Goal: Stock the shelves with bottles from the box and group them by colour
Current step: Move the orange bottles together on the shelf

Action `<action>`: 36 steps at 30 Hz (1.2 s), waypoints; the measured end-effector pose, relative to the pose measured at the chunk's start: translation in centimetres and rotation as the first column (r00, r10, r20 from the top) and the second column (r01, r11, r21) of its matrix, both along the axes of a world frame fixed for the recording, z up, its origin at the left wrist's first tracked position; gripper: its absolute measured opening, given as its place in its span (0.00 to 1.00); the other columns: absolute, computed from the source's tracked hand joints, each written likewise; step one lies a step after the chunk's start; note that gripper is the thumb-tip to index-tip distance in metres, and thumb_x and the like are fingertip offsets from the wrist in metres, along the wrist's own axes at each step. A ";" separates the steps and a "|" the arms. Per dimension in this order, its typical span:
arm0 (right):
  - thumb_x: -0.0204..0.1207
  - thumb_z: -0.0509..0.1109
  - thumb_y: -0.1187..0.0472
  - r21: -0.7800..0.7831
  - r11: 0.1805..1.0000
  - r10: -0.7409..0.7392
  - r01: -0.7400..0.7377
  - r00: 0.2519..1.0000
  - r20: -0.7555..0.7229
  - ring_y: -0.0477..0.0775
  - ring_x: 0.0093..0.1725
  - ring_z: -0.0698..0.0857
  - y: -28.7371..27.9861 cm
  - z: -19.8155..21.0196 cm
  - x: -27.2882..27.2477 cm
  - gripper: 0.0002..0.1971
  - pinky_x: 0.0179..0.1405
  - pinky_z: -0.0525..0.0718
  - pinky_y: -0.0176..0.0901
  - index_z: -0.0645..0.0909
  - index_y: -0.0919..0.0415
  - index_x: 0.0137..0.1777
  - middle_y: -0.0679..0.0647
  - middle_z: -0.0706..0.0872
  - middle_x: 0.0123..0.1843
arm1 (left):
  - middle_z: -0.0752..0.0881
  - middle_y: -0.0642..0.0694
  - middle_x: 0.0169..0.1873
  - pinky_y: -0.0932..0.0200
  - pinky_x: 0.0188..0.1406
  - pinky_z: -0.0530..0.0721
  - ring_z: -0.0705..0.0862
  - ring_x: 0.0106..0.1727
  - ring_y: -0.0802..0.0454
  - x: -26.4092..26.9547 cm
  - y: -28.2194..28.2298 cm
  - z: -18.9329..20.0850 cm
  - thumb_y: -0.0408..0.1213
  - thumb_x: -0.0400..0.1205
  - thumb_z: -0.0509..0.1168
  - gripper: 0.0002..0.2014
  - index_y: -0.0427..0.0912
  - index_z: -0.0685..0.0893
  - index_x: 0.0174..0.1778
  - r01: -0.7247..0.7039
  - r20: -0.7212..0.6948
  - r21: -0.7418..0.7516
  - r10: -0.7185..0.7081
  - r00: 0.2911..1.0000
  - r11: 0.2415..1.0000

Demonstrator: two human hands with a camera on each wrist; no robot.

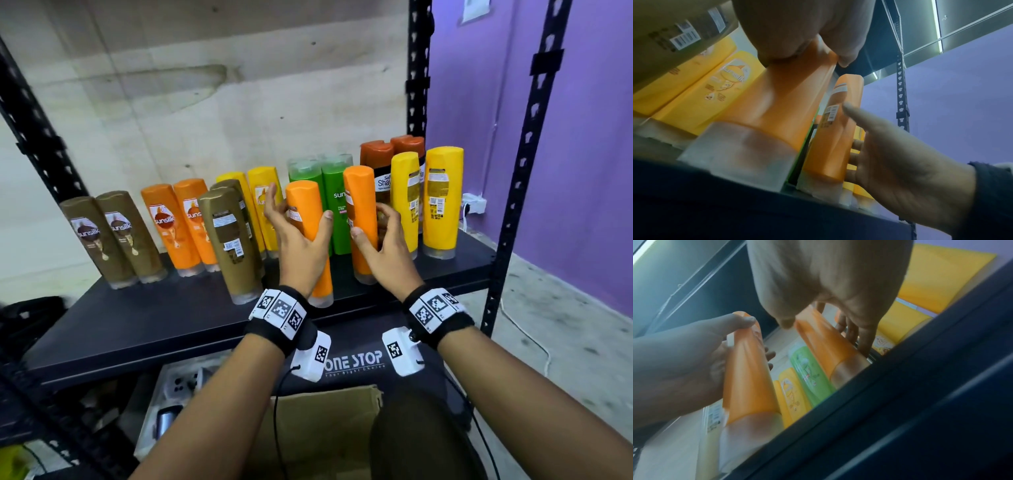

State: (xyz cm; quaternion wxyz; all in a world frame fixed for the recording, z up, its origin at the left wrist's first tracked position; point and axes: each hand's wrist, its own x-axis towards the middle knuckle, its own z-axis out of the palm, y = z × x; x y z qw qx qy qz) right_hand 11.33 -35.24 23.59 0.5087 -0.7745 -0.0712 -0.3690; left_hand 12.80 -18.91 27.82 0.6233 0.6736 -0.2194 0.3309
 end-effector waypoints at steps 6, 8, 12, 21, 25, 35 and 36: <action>0.85 0.49 0.33 0.236 0.959 0.182 -0.156 0.979 -0.093 0.44 0.77 0.72 -0.1 -0.7 0.5 0.31 0.74 0.72 0.45 0.59 0.43 0.84 0.47 0.67 0.82 | 0.67 0.46 0.71 0.71 0.61 0.81 0.74 0.72 0.57 0.4 -0.3 -2.2 0.44 0.78 0.78 0.40 0.48 0.57 0.77 -0.033 -0.011 -0.036 0.033 0.999 0.999; 0.85 0.48 0.33 0.244 0.955 0.201 -0.170 0.974 -0.107 0.42 0.77 0.71 0.0 -1.2 0.6 0.29 0.73 0.70 0.42 0.60 0.40 0.84 0.45 0.66 0.82 | 0.68 0.44 0.71 0.73 0.59 0.80 0.74 0.70 0.55 0.6 -0.3 -2.9 0.44 0.77 0.79 0.39 0.47 0.58 0.73 -0.033 -0.032 -0.022 0.032 0.999 0.999; 0.85 0.47 0.32 0.239 0.952 0.227 -0.193 0.965 -0.128 0.18 0.66 0.70 0.2 -1.6 0.7 0.23 0.60 0.69 0.26 0.59 0.31 0.79 0.39 0.69 0.76 | 0.71 0.43 0.70 0.65 0.57 0.85 0.80 0.68 0.48 0.5 -0.4 -4.0 0.46 0.77 0.78 0.37 0.49 0.58 0.71 0.001 -0.079 -0.042 -0.004 0.997 0.999; 0.86 0.46 0.33 0.195 0.971 0.168 -0.135 0.973 -0.161 0.30 0.65 0.75 0.0 -1.9 0.6 0.28 0.62 0.69 0.32 0.62 0.42 0.82 0.41 0.72 0.74 | 0.75 0.48 0.64 0.76 0.45 0.80 0.83 0.58 0.59 0.3 -0.5 -6.9 0.50 0.78 0.77 0.32 0.56 0.59 0.63 0.010 -0.178 -0.043 -0.017 0.984 0.999; 0.82 0.48 0.30 0.195 0.976 0.134 -0.102 0.978 -0.159 0.42 0.67 0.77 0.2 -2.1 0.4 0.26 0.63 0.72 0.41 0.60 0.36 0.77 0.43 0.72 0.74 | 0.79 0.50 0.64 0.59 0.56 0.84 0.83 0.61 0.55 0.4 0.1 -7.1 0.58 0.78 0.74 0.29 0.59 0.64 0.65 0.021 -0.240 0.022 -0.015 0.971 1.000; 0.81 0.52 0.29 0.174 0.983 0.093 -0.060 0.978 -0.187 0.49 0.71 0.75 0.0 -2.2 0.4 0.20 0.62 0.74 0.48 0.56 0.29 0.70 0.43 0.70 0.74 | 0.78 0.51 0.69 0.46 0.69 0.83 0.80 0.68 0.54 0.2 0.4 -7.1 0.66 0.80 0.67 0.29 0.54 0.76 0.72 0.076 -0.317 0.101 -0.041 0.948 0.992; 0.81 0.51 0.29 0.173 0.983 0.091 -0.058 0.978 -0.190 0.49 0.71 0.75 0.0 -2.2 0.4 0.20 0.62 0.74 0.48 0.56 0.28 0.70 0.43 0.70 0.74 | 0.79 0.52 0.69 0.47 0.68 0.83 0.81 0.68 0.55 0.2 0.4 -7.1 0.69 0.78 0.65 0.32 0.54 0.76 0.73 0.095 -0.325 0.107 -0.056 0.944 0.990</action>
